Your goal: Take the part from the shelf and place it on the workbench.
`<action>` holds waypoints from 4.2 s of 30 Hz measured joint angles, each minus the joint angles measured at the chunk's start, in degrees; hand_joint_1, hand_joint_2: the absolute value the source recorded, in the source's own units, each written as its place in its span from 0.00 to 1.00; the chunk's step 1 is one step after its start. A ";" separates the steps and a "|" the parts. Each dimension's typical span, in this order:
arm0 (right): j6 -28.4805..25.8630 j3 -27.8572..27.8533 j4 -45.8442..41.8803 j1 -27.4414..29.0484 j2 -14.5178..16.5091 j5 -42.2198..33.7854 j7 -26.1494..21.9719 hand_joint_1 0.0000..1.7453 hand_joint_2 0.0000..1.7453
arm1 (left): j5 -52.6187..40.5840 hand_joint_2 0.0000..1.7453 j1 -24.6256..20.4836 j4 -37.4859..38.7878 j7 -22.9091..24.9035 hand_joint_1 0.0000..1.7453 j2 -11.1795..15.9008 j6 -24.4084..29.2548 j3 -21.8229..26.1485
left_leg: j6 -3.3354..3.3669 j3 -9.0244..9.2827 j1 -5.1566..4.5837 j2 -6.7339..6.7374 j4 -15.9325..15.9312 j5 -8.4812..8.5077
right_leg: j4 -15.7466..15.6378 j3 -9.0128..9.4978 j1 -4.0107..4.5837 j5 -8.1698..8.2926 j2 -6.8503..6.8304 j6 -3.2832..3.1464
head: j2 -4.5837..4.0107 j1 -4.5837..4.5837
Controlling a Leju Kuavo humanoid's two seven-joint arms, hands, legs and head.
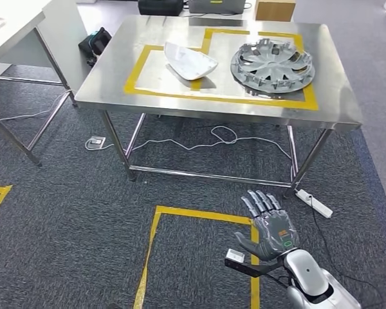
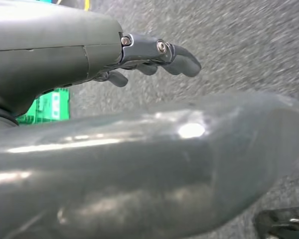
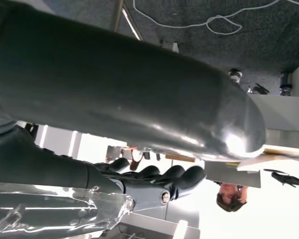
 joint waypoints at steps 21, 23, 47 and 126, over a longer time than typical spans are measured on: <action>-1.94 -0.34 3.50 -1.09 0.61 4.55 2.03 0.00 0.00 | -0.61 0.00 0.14 -0.02 3.69 0.00 0.00 -1.87 0.22 | 2.17 7.86 0.49 -2.67 -7.15 3.18 | 10.34 -6.92 -0.83 -1.35 1.37 3.20 | 0.00 0.32; -2.25 -0.55 3.70 -1.34 0.71 5.01 2.15 0.00 0.00 | -0.63 0.00 0.00 -0.02 3.69 0.00 -0.04 -1.94 0.23 | 1.62 7.41 0.42 -3.64 -7.00 3.59 | 3.26 -2.23 -0.98 -0.21 3.45 2.90 | 0.00 0.26; -4.36 -2.73 6.12 -0.11 1.89 8.04 5.12 0.00 0.00 | -0.61 0.00 0.12 -0.02 3.56 0.00 -0.02 -2.29 0.28 | 2.53 5.78 0.53 -0.69 -6.63 4.35 | 15.79 -9.22 -0.59 -6.38 -0.17 3.36 | 0.00 0.07; -15.67 -83.96 53.10 8.52 30.46 11.21 11.70 0.00 0.00 | -2.28 0.00 3.41 -19.78 8.62 0.00 -6.04 21.75 7.68 | -1.10 -1.74 0.84 -0.56 9.40 -3.28 | 1.58 -0.73 -0.01 -1.25 -2.27 0.03 | 0.00 0.04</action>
